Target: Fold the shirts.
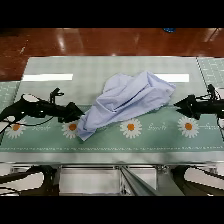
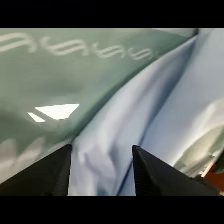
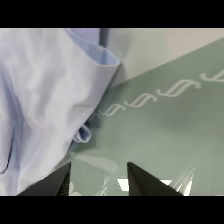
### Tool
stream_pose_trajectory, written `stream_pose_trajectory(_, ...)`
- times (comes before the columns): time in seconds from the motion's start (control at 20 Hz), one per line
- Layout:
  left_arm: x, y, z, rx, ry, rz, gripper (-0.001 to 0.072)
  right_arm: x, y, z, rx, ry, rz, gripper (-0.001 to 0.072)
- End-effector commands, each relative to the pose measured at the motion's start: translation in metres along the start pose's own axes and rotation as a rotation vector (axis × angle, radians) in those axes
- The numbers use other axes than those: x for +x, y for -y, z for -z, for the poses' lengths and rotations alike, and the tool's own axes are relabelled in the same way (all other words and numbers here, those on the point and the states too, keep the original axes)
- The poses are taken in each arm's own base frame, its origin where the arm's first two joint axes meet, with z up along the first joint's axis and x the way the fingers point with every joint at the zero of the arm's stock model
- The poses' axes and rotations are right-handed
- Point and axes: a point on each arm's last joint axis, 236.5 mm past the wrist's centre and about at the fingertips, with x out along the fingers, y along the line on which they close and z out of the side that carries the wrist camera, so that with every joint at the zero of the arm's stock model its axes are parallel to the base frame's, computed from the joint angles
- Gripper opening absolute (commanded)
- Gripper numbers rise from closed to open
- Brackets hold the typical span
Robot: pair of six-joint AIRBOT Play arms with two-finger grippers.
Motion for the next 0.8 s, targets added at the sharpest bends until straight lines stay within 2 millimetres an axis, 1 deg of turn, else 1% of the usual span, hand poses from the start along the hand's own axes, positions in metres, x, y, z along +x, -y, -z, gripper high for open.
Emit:
stream_pose_trajectory(0.0, 0.019, 0.007, 0.006, 0.026, -0.030, 0.016, 0.0502, 0.023, -0.010, 0.004, -0.046, -0.015, 0.024, 0.0407)
stream_pose_trajectory(0.05, 0.022, 0.009, 0.011, 0.037, -0.044, 0.014, 0.0404, 0.030, -0.010, 0.001, -0.044, -0.001, 0.037, 0.0407)
stream_pose_trajectory(0.1, 0.024, 0.012, 0.018, 0.064, -0.070, 0.019, 0.0116, 0.037, -0.008, -0.004, -0.025, 0.016, 0.050, 0.0407)
stream_pose_trajectory(0.15, 0.025, 0.015, 0.023, 0.100, -0.092, 0.027, 0.0023, 0.043, -0.005, -0.009, 0.000, 0.031, 0.062, 0.0407)
stream_pose_trajectory(0.25, 0.024, 0.019, 0.030, 0.111, -0.121, 0.039, 0.0023, 0.049, 0.000, -0.018, 0.029, 0.038, 0.064, 0.0407)
stream_pose_trajectory(0.3, 0.023, 0.020, 0.029, 0.113, -0.121, 0.041, 0.0023, 0.051, 0.000, -0.023, 0.033, 0.040, 0.062, 0.0407)
stream_pose_trajectory(0.5, 0.021, 0.026, 0.023, 0.126, -0.106, 0.047, 0.0023, 0.059, -0.007, -0.049, 0.079, 0.082, 0.014, 0.0407)
stream_pose_trajectory(0.6, 0.019, 0.029, 0.019, 0.131, -0.098, 0.049, 0.0023, 0.068, -0.011, -0.058, 0.083, 0.080, 0.002, 0.0407)
stream_pose_trajectory(0.65, 0.019, 0.031, 0.017, 0.136, -0.093, 0.051, 0.0023, 0.073, -0.015, -0.061, 0.078, 0.072, -0.003, 0.0388)
stream_pose_trajectory(0.7, 0.018, 0.032, 0.016, 0.138, -0.091, 0.052, 0.0023, 0.079, -0.021, -0.063, 0.066, 0.059, -0.010, 0.0299)
stream_pose_trajectory(0.75, 0.017, 0.033, 0.014, 0.143, -0.087, 0.053, 0.0023, 0.084, -0.028, -0.062, 0.040, 0.038, -0.016, 0.0152)
